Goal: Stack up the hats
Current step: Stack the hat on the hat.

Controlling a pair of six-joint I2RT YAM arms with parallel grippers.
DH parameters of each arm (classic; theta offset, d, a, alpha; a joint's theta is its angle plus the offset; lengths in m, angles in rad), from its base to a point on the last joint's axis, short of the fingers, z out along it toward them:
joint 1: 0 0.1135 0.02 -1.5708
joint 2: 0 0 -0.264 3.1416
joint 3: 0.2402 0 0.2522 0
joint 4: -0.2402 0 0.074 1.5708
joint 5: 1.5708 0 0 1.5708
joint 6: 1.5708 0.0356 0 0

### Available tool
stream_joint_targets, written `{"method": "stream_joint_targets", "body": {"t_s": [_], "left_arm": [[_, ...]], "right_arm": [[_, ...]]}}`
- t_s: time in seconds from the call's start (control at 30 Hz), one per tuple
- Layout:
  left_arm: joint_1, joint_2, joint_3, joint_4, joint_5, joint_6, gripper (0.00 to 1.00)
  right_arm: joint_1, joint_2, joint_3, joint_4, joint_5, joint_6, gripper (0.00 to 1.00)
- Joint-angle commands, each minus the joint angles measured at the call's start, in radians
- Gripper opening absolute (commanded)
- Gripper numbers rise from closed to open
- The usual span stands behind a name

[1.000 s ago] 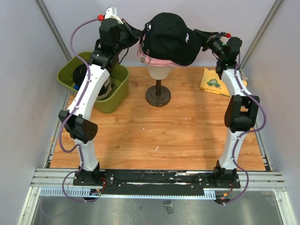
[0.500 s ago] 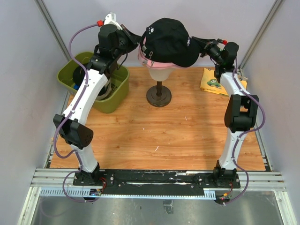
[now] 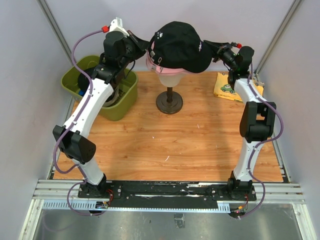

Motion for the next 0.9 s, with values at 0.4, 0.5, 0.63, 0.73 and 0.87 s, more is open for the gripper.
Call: {"method": "stream_joint_targets", "body": {"t_s": [0.4,0.5,0.63,0.73,0.87], "left_arm": [[0.002,-0.029,-0.14,-0.154,-0.057,0.033,0.01],[0.002,-0.023,-0.126,-0.155,-0.053,0.026,0.0],[0.002,-0.02,-0.116,-0.151,-0.049,0.017,0.0],[0.002,-0.016,-0.107,-0.145,-0.046,0.012,0.01],[0.002,-0.008,-0.082,-0.15,-0.048,0.014,0.01]], "right_arm": [[0.012,-0.01,0.018,-0.083,0.0,-0.086,0.12],[0.0,-0.027,0.033,-0.113,0.007,-0.121,0.18],[-0.022,-0.048,0.053,-0.14,0.021,-0.155,0.25],[-0.039,-0.071,0.05,-0.162,0.024,-0.19,0.28],[-0.061,-0.133,0.0,-0.178,0.047,-0.245,0.33]]}}
